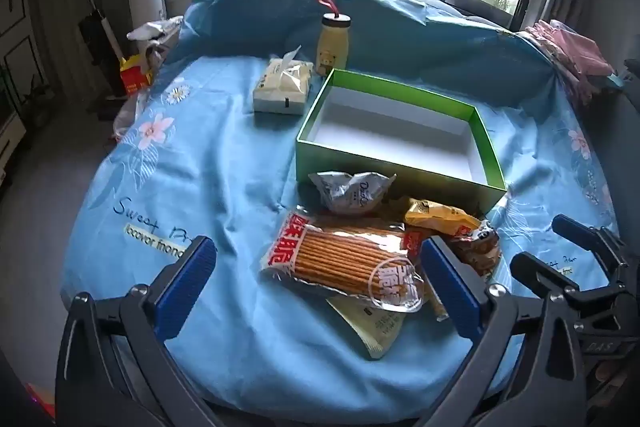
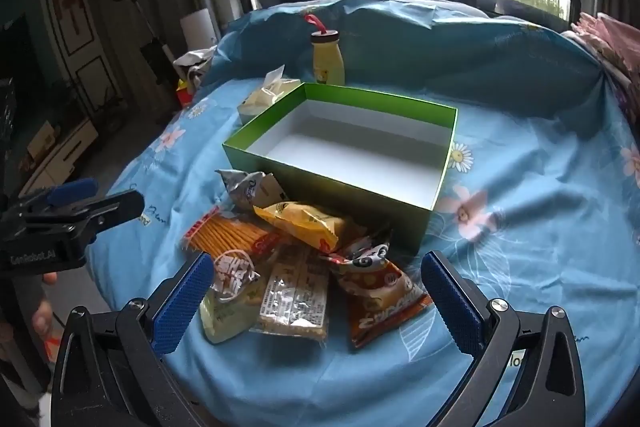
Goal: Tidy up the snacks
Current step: 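Move the left tool toward the red-labelled pretzel-stick bag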
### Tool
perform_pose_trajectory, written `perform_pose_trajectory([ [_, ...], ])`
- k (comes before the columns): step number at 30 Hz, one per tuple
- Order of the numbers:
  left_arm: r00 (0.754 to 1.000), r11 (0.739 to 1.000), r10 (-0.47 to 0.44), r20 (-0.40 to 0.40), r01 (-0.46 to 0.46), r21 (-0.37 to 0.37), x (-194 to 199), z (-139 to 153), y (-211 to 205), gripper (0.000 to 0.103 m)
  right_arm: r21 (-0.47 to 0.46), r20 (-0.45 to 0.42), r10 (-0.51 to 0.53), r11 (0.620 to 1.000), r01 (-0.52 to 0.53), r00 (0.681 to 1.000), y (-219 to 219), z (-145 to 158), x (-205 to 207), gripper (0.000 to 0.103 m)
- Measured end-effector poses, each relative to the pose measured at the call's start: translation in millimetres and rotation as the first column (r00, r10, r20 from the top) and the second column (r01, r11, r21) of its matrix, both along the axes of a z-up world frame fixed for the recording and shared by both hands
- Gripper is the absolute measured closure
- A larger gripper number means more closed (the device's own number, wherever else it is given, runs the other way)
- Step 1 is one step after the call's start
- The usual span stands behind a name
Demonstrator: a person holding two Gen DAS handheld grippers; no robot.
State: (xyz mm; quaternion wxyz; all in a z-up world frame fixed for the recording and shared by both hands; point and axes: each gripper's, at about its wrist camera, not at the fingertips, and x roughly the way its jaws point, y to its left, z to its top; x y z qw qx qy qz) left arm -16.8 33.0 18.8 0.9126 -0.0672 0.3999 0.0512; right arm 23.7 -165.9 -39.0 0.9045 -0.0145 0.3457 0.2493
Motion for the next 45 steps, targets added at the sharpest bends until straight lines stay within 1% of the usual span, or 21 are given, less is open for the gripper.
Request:
perform_pose_trajectory([
  [3,1.0,1.0,-0.007,-0.009,0.007,-0.002,-0.8,-3.1,-2.3,0.0,0.006,-0.003,0.006,1.0,-0.006,1.0,3.3,0.0,3.6,0.0],
  [6,1.0,1.0,-0.023,-0.008,0.023,-0.009,-1.5,-4.5,-5.6,0.0,-0.006,-0.004,0.004,1.0,-0.004,1.0,6.4,-3.0,-0.8,0.0],
  [8,0.999,0.999,-0.035,-0.008,0.035,-0.019,-1.1,-4.8,-7.2,0.0,0.004,-0.013,0.014,1.0,-0.014,1.0,3.0,-2.9,-2.3,0.0],
  [11,0.999,0.998,-0.042,-0.005,0.042,-0.036,0.1,-5.8,-6.8,0.0,-0.023,-0.014,0.008,1.0,-0.008,1.0,6.1,-0.5,-3.0,0.0],
  [15,0.999,0.996,-0.052,-0.013,0.05,-0.079,3.6,-10.3,-2.8,0.0,-0.019,-0.015,0.007,1.0,-0.007,1.0,6.8,-1.6,-1.7,0.0],
  [18,0.998,0.992,-0.06,-0.016,0.058,-0.109,5.7,-15.6,-0.8,0.0,-0.008,-0.05,0.009,1.0,-0.01,0.999,4.5,-7.4,0.4,0.0],
  [19,0.998,0.989,-0.069,-0.014,0.066,-0.132,6.3,-17.6,-0.1,0.0,-0.004,-0.06,0.005,1.0,-0.005,0.998,2.4,-9.4,0.4,0.0],
  [21,0.996,0.981,-0.09,-0.016,0.086,-0.172,8.6,-21.8,0.4,0.0,0.037,-0.053,-0.008,0.999,0.01,0.999,-2.8,-12.4,-0.4,0.0],
  [22,0.994,0.976,-0.109,-0.022,0.103,-0.192,10.4,-24.5,-0.4,0.0,0.051,-0.065,-0.017,0.998,0.02,0.998,-6.1,-13.8,-0.4,0.0],
  [24,0.99,0.966,-0.137,-0.027,0.127,-0.224,13.4,-28.3,-1.6,0.0,0.05,-0.066,-0.033,0.998,0.036,0.997,-11.6,-17.2,-0.6,0.0],
  [25,0.988,0.962,-0.153,-0.027,0.142,-0.235,14.3,-31.0,-2.5,0.0,0.062,-0.079,-0.034,0.997,0.039,0.996,-14.2,-19.4,-0.9,0.0],
  [28,0.985,0.961,-0.171,-0.035,0.159,-0.225,14.5,-36.6,-3.5,0.0,0.093,-0.096,-0.036,0.995,0.045,0.995,-21.5,-23.2,-4.1,0.0],
  [29,0.984,0.956,-0.175,-0.039,0.16,-0.245,14.6,-39.7,0.0,0.0,0.092,-0.087,-0.038,0.995,0.046,0.995,-23.6,-25.0,-5.4,0.0],
  [30,0.982,0.945,-0.183,-0.043,0.164,-0.283,14.9,-43.2,4.2,0.0,0.096,-0.089,-0.035,0.994,0.043,0.995,-25.2,-26.5,-6.8,0.0],
  [32,0.982,0.931,-0.188,-0.033,0.167,-0.323,14.0,-48.5,11.6,0.0,0.107,-0.081,-0.012,0.994,0.021,0.997,-25.7,-30.8,-9.6,0.0],
  [34,0.984,0.945,-0.175,-0.036,0.157,-0.286,11.3,-53.5,14.8,0.001,0.104,-0.076,0.012,0.995,-0.004,0.997,-24.3,-35.5,-11.8,0.0],
  [35,0.984,0.947,-0.173,-0.047,0.154,-0.282,11.5,-56.5,15.9,0.001,0.098,-0.082,0.029,0.995,-0.021,0.996,-22.0,-37.6,-12.3,0.0],
  [37,0.982,0.941,-0.179,-0.056,0.155,-0.301,11.2,-62.7,19.0,0.001,0.099,-0.099,0.075,0.993,-0.065,0.992,-14.6,-42.9,-14.3,0.0],
  [41,0.987,0.945,-0.154,-0.05,0.132,-0.301,10.8,-72.1,33.7,0.001,0.108,-0.114,0.143,0.985,-0.131,0.983,4.3,-51.0,-14.3,0.0],
  [43,0.988,0.945,-0.141,-0.057,0.117,-0.304,14.0,-78.2,43.3,0.002,0.111,-0.113,0.177,0.98,-0.164,0.978,15.4,-52.8,-13.8,0.002],
  [45,0.989,0.94,-0.138,-0.054,0.113,-0.323,18.2,-83.0,53.4,0.004,0.108,-0.108,0.206,0.975,-0.194,0.973,27.7,-52.6,-12.0,0.006],
])
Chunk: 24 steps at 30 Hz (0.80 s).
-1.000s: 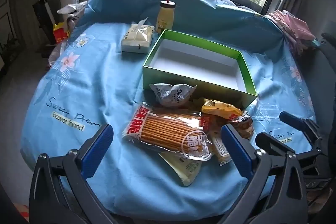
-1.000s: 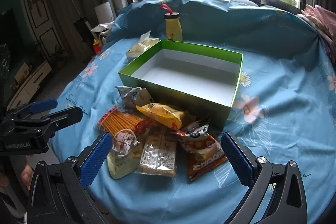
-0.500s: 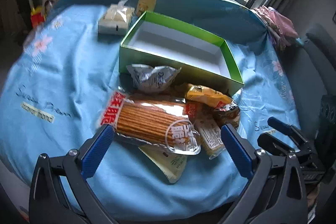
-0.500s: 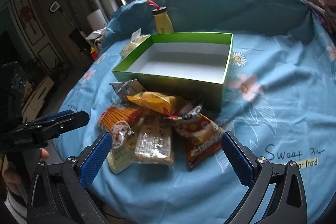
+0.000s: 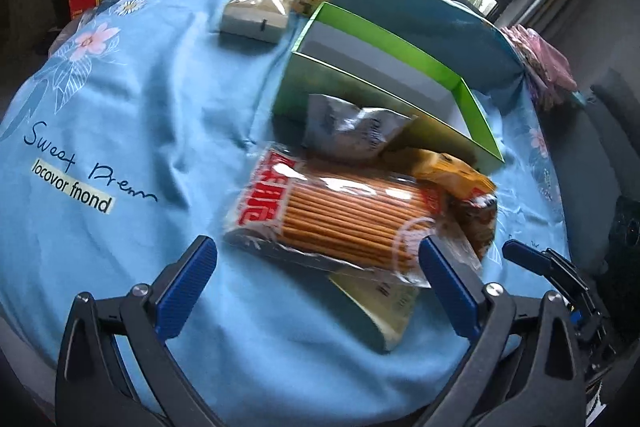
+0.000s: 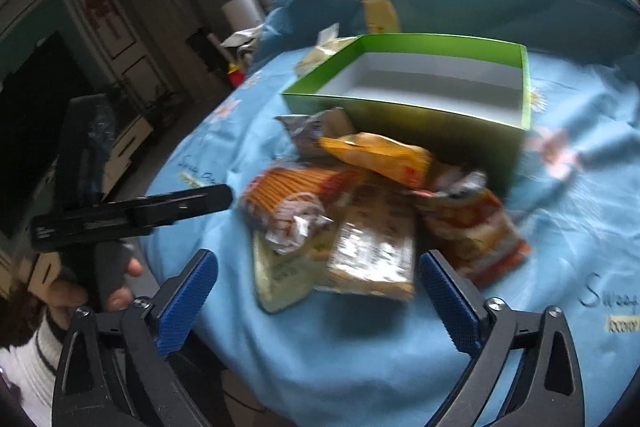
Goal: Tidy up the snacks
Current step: 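Move the left tool toward the red-labelled pretzel-stick bag, then close the left tool on the pretzel-stick bag and lift it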
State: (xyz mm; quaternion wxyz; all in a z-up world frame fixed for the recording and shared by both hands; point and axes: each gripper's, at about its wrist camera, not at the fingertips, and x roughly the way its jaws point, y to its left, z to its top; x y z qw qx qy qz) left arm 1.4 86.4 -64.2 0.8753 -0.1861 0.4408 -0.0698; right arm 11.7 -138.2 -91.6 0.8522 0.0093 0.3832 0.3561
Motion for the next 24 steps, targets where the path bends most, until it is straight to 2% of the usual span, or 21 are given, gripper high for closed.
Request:
perform_pose_trajectory([
  [2,1.0,1.0,0.006,0.004,-0.006,-0.017,4.9,-2.3,9.0,0.006,-0.01,0.006,0.009,1.0,-0.009,1.0,9.4,0.0,2.9,0.008],
  [4,1.0,1.0,0.008,0.001,-0.008,-0.022,10.5,-4.5,15.7,0.006,-0.02,0.006,0.023,1.0,-0.023,1.0,17.2,-0.4,5.5,0.014],
  [10,0.998,0.996,-0.017,-0.064,0.011,-0.087,33.4,-22.0,30.5,0.008,-0.041,-0.003,0.024,0.999,-0.024,1.0,34.9,-4.1,18.3,0.02],
  [14,0.997,0.992,-0.021,-0.081,0.011,-0.125,41.9,-26.5,36.6,0.008,-0.056,-0.016,0.005,0.998,-0.006,1.0,38.3,-7.2,28.0,0.028],
  [19,0.991,0.991,-0.032,-0.129,0.015,-0.132,46.8,-36.9,37.2,0.01,-0.075,-0.036,-0.015,0.997,0.013,0.999,40.9,-13.4,37.5,0.031],
  [21,0.992,0.991,-0.04,-0.123,0.024,-0.129,48.0,-36.0,37.2,0.01,-0.076,-0.049,-0.021,0.997,0.017,0.999,41.6,-16.4,41.3,0.038],
  [24,0.991,0.988,-0.057,-0.123,0.039,-0.147,46.5,-35.6,36.5,0.012,-0.072,-0.053,-0.029,0.997,0.026,0.998,40.7,-17.2,45.9,0.039],
])
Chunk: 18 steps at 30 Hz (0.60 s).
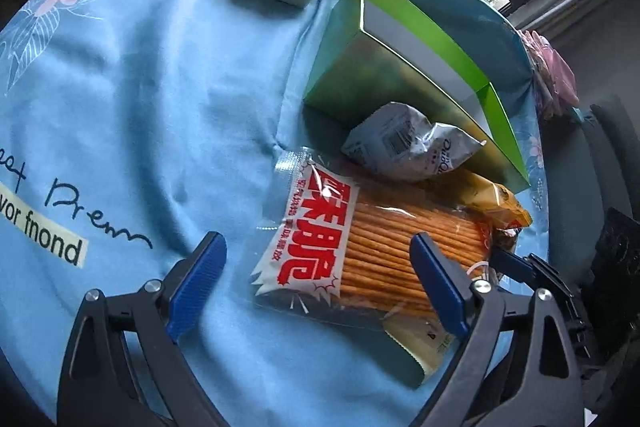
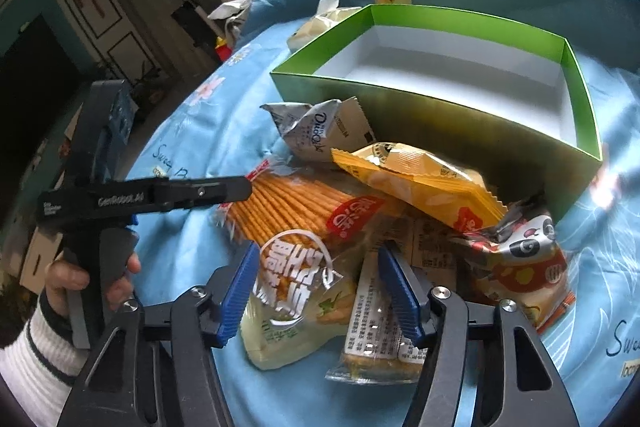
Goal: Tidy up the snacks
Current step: 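Close the left tool on the pretzel-stick bag and lift it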
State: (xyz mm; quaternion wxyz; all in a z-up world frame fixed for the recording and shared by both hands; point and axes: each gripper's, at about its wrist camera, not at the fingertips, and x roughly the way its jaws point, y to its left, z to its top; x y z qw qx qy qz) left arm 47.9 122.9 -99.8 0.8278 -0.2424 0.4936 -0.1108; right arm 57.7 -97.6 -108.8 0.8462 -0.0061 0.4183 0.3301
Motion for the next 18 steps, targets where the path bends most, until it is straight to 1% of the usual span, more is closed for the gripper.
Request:
perform_pose_trajectory([
  [1,1.0,1.0,-0.009,-0.001,0.009,-0.012,0.1,-0.7,0.0,0.016,-0.003,-0.002,0.002,1.0,-0.002,1.0,0.6,-0.3,1.3,0.039],
  [3,1.0,1.0,-0.021,-0.003,0.021,0.006,0.2,-1.8,-4.0,0.017,-0.009,-0.007,0.003,1.0,-0.003,1.0,3.0,-1.3,4.3,0.039],
  [5,1.0,1.0,-0.024,-0.003,0.024,0.001,1.9,-2.8,-4.8,0.019,-0.015,-0.012,0.002,1.0,-0.002,1.0,5.3,-2.1,6.6,0.039],
  [6,1.0,1.0,-0.022,-0.002,0.022,-0.004,1.2,-2.8,-3.5,0.023,-0.018,-0.01,-0.001,1.0,0.001,1.0,6.1,-2.0,7.5,0.041],
  [10,1.0,0.999,0.004,-0.016,-0.004,-0.045,1.6,-5.4,7.4,0.048,-0.026,-0.007,-0.004,1.0,0.004,1.0,3.9,-2.2,10.6,0.049],
  [11,1.0,0.998,0.007,-0.019,-0.008,-0.056,0.7,-6.1,9.7,0.051,-0.021,-0.009,-0.003,1.0,0.003,1.0,2.0,-2.5,11.1,0.052],
  [14,1.0,0.998,0.003,-0.015,-0.004,-0.064,-2.2,-5.7,10.5,0.056,0.0,-0.021,-0.004,1.0,0.004,1.0,-3.7,-3.3,13.4,0.056],
  [16,1.0,0.998,0.003,-0.013,-0.004,-0.068,-4.2,-4.3,10.3,0.061,0.007,-0.024,-0.001,1.0,0.001,1.0,-5.6,-3.0,13.6,0.057],
  [18,1.0,0.997,0.008,-0.015,-0.009,-0.079,-7.6,-2.9,11.5,0.062,0.017,-0.025,0.006,1.0,-0.006,1.0,-7.3,-1.4,12.6,0.061],
])
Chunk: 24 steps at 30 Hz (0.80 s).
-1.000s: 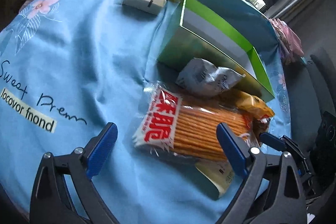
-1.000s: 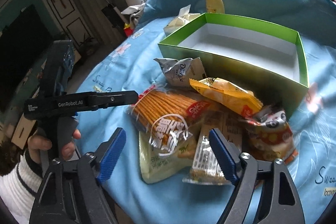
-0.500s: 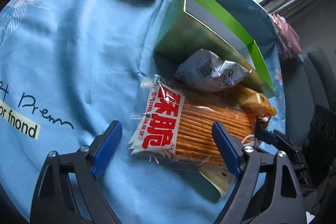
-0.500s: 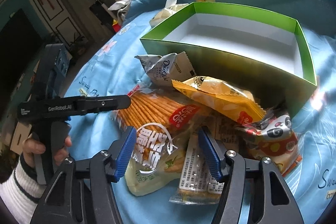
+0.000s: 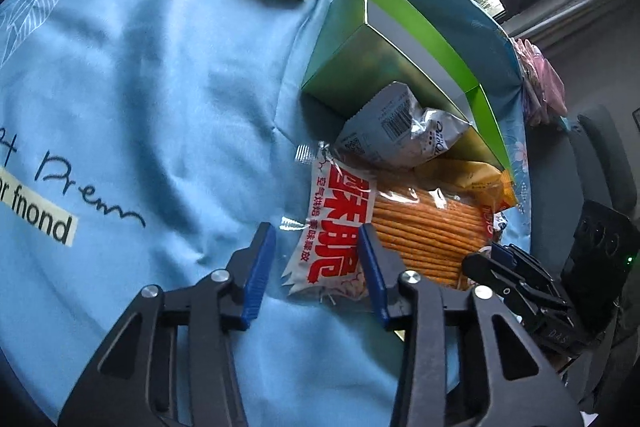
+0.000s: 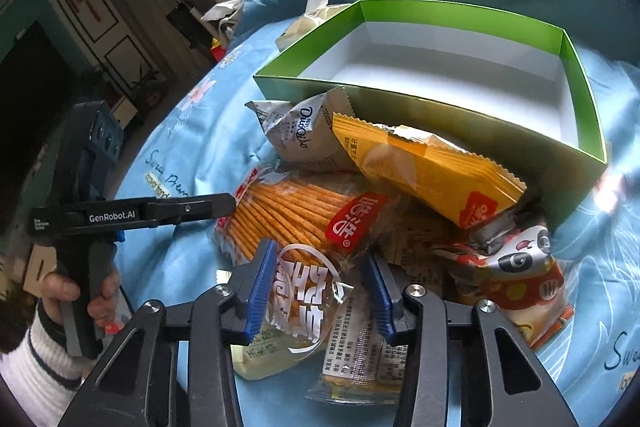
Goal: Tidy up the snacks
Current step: 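Close the left tool on the pretzel-stick bag and lift it, then carry the pretzel bag over the green box and release it inside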
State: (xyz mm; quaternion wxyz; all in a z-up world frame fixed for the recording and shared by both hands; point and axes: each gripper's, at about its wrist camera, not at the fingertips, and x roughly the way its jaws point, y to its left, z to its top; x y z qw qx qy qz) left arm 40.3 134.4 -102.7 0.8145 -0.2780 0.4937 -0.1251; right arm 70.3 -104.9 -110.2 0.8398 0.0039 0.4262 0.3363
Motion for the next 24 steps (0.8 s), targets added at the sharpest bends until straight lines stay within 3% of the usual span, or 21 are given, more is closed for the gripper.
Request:
perform_pose_trajectory([
  [12,0.991,1.0,0.006,0.131,-0.009,0.024,-34.4,56.6,-2.6,0.062,0.071,0.028,0.057,0.996,-0.059,0.998,-1.0,25.4,-23.0,0.064],
  [15,0.989,0.997,0.0,0.149,-0.011,0.077,-32.1,68.9,-8.6,0.062,0.094,0.068,0.074,0.992,-0.08,0.995,4.8,38.8,-28.9,0.065],
  [24,0.982,0.998,-0.033,0.188,0.023,0.054,-12.2,87.7,-21.8,0.062,0.14,0.124,0.045,0.988,-0.062,0.991,-9.6,63.6,-21.6,0.067],
])
